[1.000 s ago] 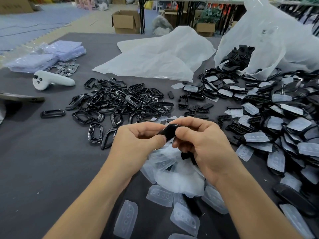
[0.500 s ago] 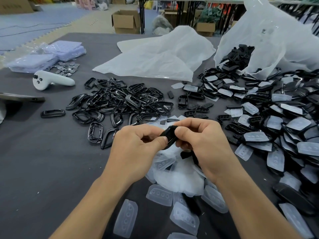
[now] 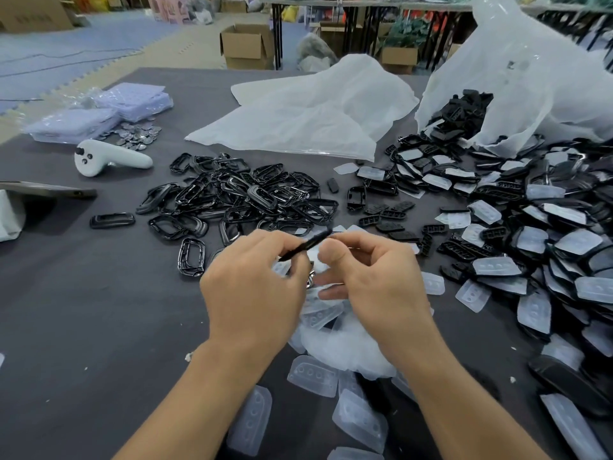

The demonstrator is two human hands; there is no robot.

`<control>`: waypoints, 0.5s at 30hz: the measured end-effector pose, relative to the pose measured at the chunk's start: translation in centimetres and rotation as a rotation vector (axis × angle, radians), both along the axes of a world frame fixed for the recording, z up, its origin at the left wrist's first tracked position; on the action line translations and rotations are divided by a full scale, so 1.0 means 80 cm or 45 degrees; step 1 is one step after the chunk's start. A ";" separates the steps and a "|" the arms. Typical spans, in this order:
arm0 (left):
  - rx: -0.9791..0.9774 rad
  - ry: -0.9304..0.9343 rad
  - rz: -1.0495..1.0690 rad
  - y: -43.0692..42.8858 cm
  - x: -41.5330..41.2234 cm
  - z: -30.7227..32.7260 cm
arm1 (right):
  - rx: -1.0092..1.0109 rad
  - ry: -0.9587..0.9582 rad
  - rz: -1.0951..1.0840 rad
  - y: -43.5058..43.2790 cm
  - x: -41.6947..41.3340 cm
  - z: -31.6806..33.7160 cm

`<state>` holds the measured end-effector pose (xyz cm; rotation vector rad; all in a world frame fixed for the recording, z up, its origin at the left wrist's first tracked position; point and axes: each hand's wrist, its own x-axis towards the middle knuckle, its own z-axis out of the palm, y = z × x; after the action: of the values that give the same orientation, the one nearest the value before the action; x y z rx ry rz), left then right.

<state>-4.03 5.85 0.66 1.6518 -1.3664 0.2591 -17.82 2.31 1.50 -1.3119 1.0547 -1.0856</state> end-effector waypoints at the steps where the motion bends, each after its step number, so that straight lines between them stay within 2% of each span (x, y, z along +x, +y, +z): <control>1: -0.070 -0.102 -0.047 0.001 0.000 -0.003 | 0.010 -0.036 0.045 0.002 0.003 0.000; 4: -0.172 -0.289 -0.170 0.001 -0.001 -0.009 | 0.000 -0.085 0.070 0.003 0.006 0.000; 6: -0.162 -0.267 -0.215 0.001 -0.001 -0.011 | 0.022 -0.075 0.072 0.000 0.003 -0.002; 9: -0.036 -0.020 -0.295 0.001 0.000 -0.009 | 0.061 -0.053 0.072 -0.006 -0.002 0.000; 15: 0.283 0.494 -0.414 0.000 0.000 0.005 | -0.084 0.160 0.106 -0.009 -0.010 0.006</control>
<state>-3.99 5.83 1.10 1.5245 -1.3674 -0.3968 -18.60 1.62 1.97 -1.4796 1.0542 -0.9933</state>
